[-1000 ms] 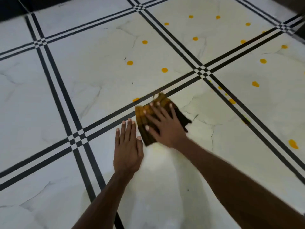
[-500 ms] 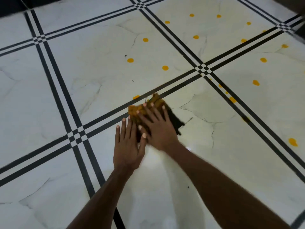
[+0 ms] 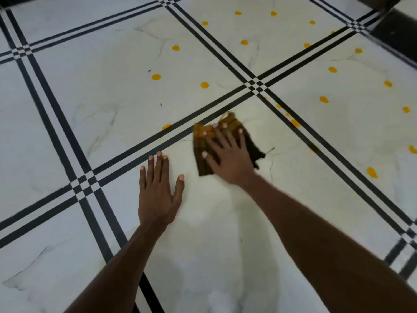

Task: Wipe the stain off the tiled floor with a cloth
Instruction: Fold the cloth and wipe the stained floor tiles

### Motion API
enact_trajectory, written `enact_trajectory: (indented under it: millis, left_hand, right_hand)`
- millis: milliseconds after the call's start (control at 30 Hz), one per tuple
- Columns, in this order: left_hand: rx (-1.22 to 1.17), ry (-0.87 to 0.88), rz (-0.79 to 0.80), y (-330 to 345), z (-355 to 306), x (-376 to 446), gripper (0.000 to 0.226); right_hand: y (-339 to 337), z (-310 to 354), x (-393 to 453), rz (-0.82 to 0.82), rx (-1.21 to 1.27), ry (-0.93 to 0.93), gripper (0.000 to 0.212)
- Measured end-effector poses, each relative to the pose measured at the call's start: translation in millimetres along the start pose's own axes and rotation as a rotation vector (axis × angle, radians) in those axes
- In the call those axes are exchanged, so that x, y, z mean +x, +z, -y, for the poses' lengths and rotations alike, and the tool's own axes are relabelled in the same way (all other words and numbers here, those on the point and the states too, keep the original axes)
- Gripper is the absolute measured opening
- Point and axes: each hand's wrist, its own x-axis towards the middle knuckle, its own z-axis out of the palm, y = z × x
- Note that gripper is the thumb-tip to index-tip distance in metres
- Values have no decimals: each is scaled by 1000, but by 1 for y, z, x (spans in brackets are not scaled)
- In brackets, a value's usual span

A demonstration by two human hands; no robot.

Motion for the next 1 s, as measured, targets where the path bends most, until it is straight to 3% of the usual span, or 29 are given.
enact_trajectory:
  millis: [67,167,233,300,400,500,600,667,767,867,933,1000]
  left_hand:
    - [-5,11,-3,-1,1,-1,80]
    - [6,10,-1,-1,-1,-2,76]
    - [17,8,-11,0,-2,-3,75]
    - [25,5,-8,1,-2,-3,75]
    - [22,-4,-20,1,-3,-3,75]
    - [3,6,-29,2,-2,-3,75]
    - [19,25,-12,0,-1,-4,77]
    - [32,23,-5,-2,-1,-6,78]
    - [-6,8,9,-3,-12,-11,76]
    - [-45,121,38,9,-40,-18,70]
    - [-41,224,59,23,-66,-19,65]
    - [-1,286,50,35,-91,-18,62]
  right_hand:
    - [0,14,-66,52,-9,-193,64]
    - [-9,-26,-163,118,3,-275,63]
    - [-15,-78,-173,98,-26,-148,64]
    - [-16,-112,-142,49,-49,106,65]
    - [-8,-99,-67,-12,-9,381,68]
    - [3,-34,-53,-28,-2,158,65]
    - [6,6,-134,16,2,-151,61]
    - [1,-5,-202,67,29,-197,62]
    - [-9,-80,-234,47,18,-75,63]
    - [-12,-135,-180,1,10,280,66]
    - [-9,-130,-132,-9,46,436,70]
    - [-5,-102,-108,3,45,361,72]
